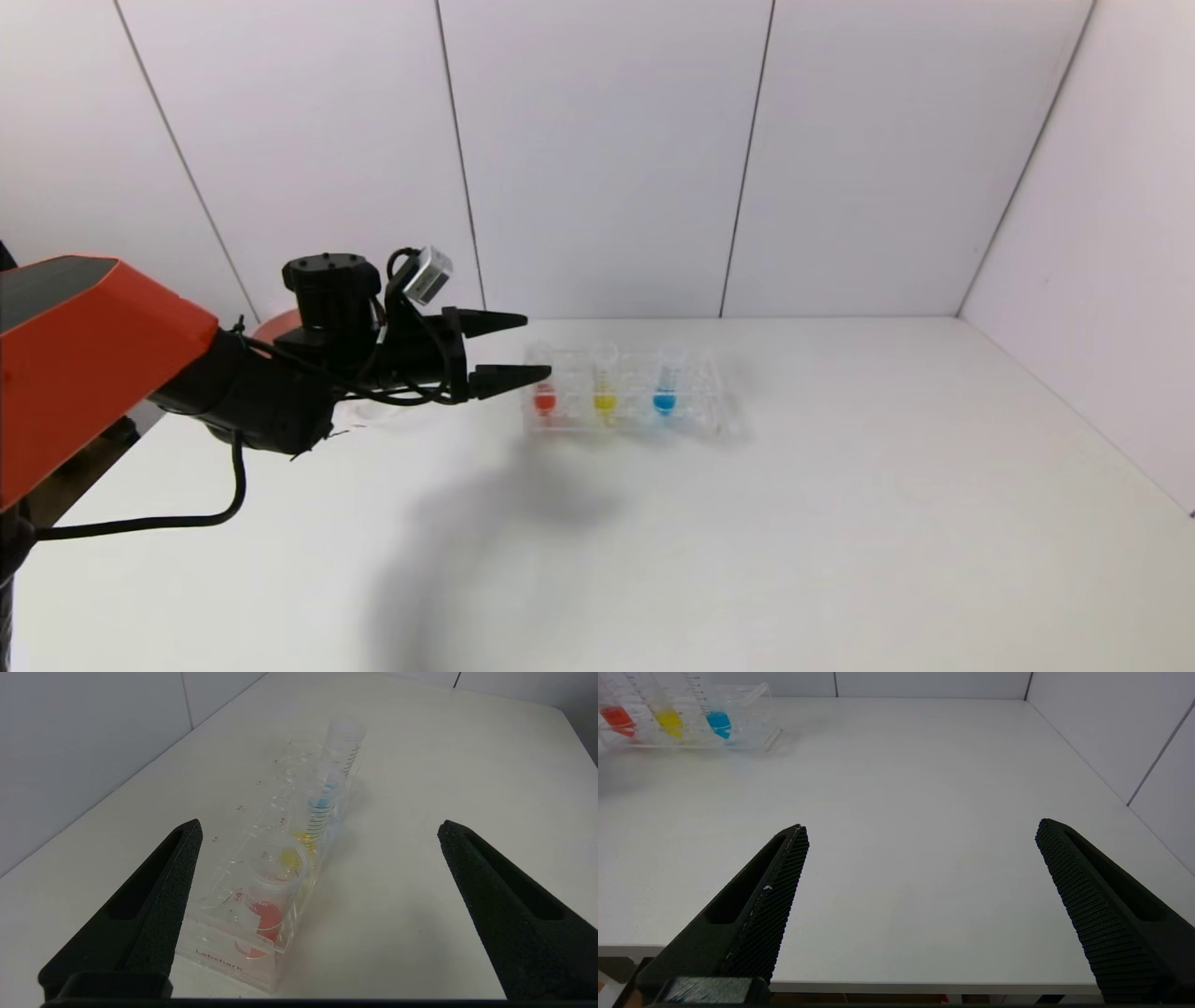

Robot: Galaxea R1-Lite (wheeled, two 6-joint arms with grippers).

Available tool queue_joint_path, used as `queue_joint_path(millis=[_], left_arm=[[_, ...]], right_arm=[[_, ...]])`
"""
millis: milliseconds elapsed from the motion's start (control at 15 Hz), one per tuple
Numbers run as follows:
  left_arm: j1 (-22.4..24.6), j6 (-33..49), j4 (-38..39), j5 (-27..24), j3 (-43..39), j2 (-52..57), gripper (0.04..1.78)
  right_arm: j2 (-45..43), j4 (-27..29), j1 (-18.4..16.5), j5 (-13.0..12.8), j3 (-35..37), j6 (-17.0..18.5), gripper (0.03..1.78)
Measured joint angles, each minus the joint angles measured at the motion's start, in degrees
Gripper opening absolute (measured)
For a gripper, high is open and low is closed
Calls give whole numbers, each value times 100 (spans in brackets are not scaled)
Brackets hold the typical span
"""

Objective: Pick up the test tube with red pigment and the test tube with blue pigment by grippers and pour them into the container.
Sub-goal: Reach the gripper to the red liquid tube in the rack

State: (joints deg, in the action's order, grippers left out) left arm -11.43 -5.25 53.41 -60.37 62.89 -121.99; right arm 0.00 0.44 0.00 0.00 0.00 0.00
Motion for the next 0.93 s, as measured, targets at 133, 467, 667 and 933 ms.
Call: queue_joint_path(millis=[133, 467, 667, 933], left_arm=[[-38, -1, 6, 21, 34, -91, 176], [-63, -30, 41, 23, 171, -317, 176], [-90, -22, -18, 23, 238, -402, 176], [-101, -26, -2, 30, 321, -513, 176]], right_arm=[[0, 0, 0, 0, 0, 0, 177], [0, 0, 0, 0, 0, 0, 177], [0, 0, 0, 0, 0, 0, 177], [0, 0, 0, 0, 0, 0, 177]])
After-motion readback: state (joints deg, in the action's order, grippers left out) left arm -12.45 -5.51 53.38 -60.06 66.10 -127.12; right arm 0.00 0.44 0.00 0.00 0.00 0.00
